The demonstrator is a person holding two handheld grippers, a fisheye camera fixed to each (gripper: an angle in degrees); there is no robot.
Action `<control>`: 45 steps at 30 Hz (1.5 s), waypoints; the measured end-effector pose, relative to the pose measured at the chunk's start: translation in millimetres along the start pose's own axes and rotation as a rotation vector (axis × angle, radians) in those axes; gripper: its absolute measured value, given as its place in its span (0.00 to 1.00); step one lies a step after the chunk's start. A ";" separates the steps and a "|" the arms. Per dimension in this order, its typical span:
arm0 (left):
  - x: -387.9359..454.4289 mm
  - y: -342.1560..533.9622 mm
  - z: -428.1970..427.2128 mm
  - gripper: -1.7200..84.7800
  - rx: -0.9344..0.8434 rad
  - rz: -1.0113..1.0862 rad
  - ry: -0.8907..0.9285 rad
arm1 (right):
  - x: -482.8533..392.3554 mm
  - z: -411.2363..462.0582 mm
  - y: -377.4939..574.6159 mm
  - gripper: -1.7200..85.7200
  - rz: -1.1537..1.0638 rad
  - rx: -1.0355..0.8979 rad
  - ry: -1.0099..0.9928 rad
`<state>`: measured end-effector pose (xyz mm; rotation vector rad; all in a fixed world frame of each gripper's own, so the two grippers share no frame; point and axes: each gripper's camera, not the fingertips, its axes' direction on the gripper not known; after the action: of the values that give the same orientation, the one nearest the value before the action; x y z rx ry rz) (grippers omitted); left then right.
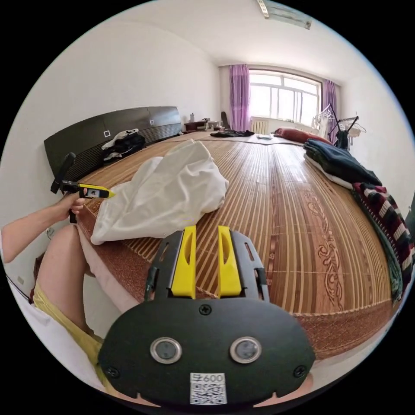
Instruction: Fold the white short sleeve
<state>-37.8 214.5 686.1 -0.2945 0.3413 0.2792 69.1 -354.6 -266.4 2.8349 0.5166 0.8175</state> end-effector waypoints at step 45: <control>-113.0 -90.4 -22.0 0.06 0.171 0.049 0.322 | 130.9 61.3 12.9 0.01 0.069 0.088 -0.400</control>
<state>-117.8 99.7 728.8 -0.1612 0.6872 0.2489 209.5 -321.5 -251.0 2.9956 0.4049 0.2240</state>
